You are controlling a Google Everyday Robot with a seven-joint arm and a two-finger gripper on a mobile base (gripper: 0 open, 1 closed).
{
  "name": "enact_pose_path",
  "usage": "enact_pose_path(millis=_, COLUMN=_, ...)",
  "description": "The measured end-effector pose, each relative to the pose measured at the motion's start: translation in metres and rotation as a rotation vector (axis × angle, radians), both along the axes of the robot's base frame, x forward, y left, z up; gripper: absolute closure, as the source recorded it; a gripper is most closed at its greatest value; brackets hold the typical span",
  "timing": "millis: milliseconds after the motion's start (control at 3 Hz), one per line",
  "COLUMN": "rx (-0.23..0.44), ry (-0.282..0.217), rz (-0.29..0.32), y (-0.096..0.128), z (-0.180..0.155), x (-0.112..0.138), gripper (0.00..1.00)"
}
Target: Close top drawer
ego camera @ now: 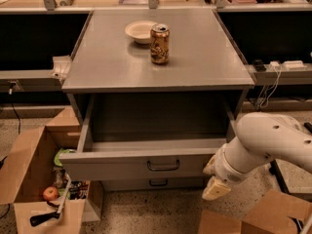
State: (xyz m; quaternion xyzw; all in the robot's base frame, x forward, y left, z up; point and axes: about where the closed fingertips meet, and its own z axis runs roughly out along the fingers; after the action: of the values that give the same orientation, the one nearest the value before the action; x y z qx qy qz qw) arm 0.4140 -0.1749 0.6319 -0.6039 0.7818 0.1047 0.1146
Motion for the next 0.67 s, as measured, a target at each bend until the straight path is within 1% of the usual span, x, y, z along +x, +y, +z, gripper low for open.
enact_pose_path(millis=333, rx=0.0, ry=0.0, rz=0.0, y=0.0, z=0.0, x=0.0, gripper=0.0)
enact_pose_path(millis=667, rx=0.0, ry=0.0, rz=0.0, y=0.0, z=0.0, x=0.0, gripper=0.0)
